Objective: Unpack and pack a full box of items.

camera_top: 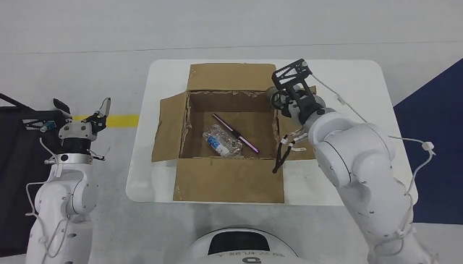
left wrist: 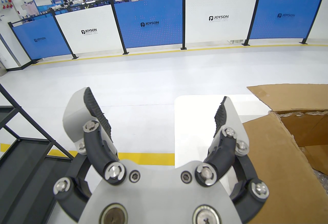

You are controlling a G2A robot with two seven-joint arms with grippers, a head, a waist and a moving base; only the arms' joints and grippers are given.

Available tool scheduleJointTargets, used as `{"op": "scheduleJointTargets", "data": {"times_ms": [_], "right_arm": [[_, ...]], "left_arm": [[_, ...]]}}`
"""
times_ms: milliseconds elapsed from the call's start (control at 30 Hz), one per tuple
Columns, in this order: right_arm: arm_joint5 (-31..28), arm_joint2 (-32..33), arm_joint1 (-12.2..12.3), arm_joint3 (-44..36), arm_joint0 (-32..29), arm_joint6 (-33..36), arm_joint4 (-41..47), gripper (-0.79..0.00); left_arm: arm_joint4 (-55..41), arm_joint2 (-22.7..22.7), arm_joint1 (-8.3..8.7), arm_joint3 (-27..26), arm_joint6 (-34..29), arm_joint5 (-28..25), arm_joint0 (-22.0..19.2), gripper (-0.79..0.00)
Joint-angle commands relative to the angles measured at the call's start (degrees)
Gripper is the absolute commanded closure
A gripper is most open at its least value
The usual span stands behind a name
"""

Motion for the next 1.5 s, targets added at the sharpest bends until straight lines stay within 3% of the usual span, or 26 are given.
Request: {"op": "scheduleJointTargets", "data": {"times_ms": [0,133,200,500,600,733,867,933,1133,1467], "right_arm": [[0.1,1.6,0.0,0.4,-0.6,-2.2,2.8,0.0],[-3.2,9.2,0.4,2.0,-0.6,-2.3,9.0,0.0],[-1.9,13.1,0.6,2.6,-0.7,-1.6,10.7,0.0],[13.1,24.0,0.7,6.8,-0.5,4.6,7.3,0.0],[16.5,27.1,0.9,8.1,-0.7,8.9,3.6,0.0],[17.6,32.3,0.4,11.5,-2.5,7.8,3.3,0.0],[17.0,36.8,-0.7,15.1,-3.9,8.4,2.5,0.0],[15.8,38.4,-1.3,17.8,-4.6,9.5,-2.4,0.0],[12.1,40.2,-4.5,24.2,-2.5,13.3,-7.4,0.0],[11.2,43.9,-9.0,32.4,-0.2,14.2,-6.8,0.0]], "left_arm": [[0.0,0.0,0.0,0.0,0.0,0.0,0.0,-0.785],[0.0,0.0,0.0,0.0,0.0,0.0,0.0,-0.785],[0.0,0.0,0.0,0.0,0.0,0.0,0.0,-0.785],[0.0,0.0,0.0,0.0,0.0,0.0,0.0,-0.785],[0.0,0.0,0.0,0.0,0.0,0.0,0.0,-0.785],[0.0,0.0,0.0,0.0,0.0,0.0,0.0,-0.785],[0.0,0.0,0.0,0.0,0.0,0.0,0.0,-0.785],[0.0,0.0,0.0,0.0,0.0,0.0,0.0,-0.785],[0.0,0.0,0.0,0.0,0.0,0.0,0.0,-0.785],[0.0,0.0,0.0,0.0,0.0,0.0,0.0,-0.785]]}}
